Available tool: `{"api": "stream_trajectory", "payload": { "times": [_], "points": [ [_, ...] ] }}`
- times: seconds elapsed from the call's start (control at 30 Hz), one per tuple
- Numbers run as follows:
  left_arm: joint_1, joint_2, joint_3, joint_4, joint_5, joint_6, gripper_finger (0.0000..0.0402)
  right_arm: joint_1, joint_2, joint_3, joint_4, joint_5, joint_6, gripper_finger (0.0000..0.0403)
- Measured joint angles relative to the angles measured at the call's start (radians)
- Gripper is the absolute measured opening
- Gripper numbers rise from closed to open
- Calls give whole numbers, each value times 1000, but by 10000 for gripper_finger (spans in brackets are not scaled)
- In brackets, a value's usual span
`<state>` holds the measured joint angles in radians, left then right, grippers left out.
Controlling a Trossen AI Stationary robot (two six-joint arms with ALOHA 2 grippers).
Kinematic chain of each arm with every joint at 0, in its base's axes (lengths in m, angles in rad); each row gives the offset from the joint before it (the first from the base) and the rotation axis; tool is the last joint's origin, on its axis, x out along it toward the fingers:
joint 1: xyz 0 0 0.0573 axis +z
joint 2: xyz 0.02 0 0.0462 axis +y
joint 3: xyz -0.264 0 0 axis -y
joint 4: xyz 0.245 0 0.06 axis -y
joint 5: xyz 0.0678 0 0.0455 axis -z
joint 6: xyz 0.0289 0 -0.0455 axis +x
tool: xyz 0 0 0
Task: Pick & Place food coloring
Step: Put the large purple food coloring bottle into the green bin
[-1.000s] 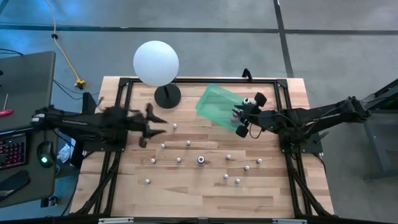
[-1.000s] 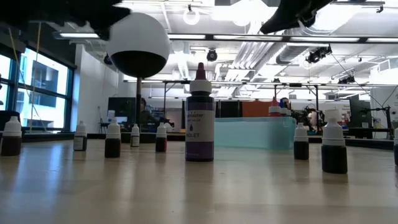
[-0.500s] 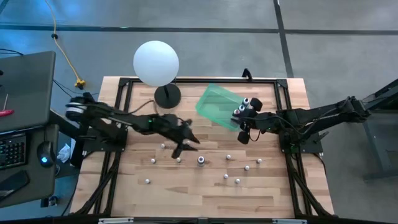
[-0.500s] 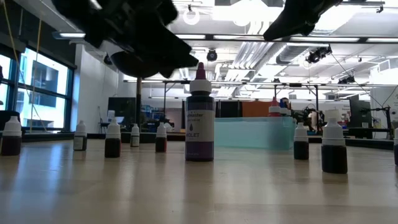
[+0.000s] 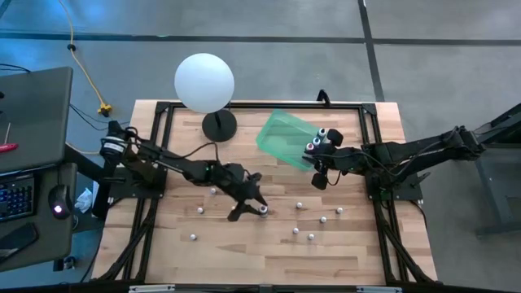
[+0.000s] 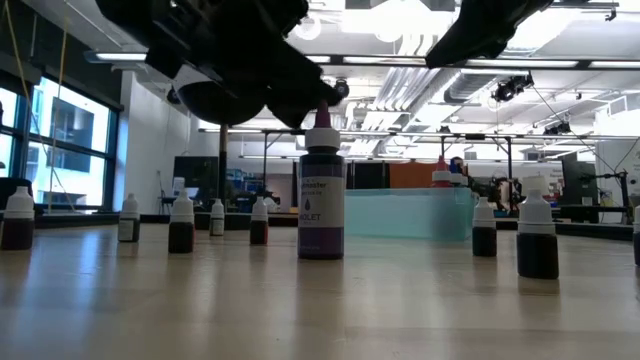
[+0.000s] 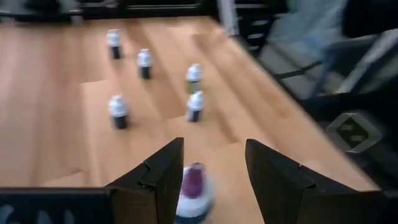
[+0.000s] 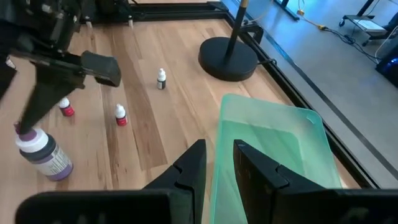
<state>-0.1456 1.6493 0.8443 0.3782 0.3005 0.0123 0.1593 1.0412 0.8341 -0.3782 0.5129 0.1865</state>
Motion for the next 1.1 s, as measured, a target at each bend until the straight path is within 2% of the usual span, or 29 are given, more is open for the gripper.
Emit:
{"api": "stream_trajectory", "payload": {
  "times": [0.07,0.13,0.33,0.6,0.73,0.93,1.1],
  "points": [
    [-8,7,-2,-21,-73,5,170,0,0,0,0,0,1,73],
    [-12,8,-3,-23,-100,6,170,0,0,0,0,-5,3,73],
    [-12,24,-2,-19,-71,7,167,0,0,0,0,-13,49,73],
    [-12,35,-2,-14,-80,9,92,0,0,0,0,-13,49,73],
    [-11,35,6,52,-85,10,84,0,0,0,0,-13,49,73],
    [0,35,100,28,-200,38,103,0,0,0,-2,-8,49,73],
    [90,35,231,-125,-262,30,106,0,0,0,-35,-7,41,73]
  ]
}}
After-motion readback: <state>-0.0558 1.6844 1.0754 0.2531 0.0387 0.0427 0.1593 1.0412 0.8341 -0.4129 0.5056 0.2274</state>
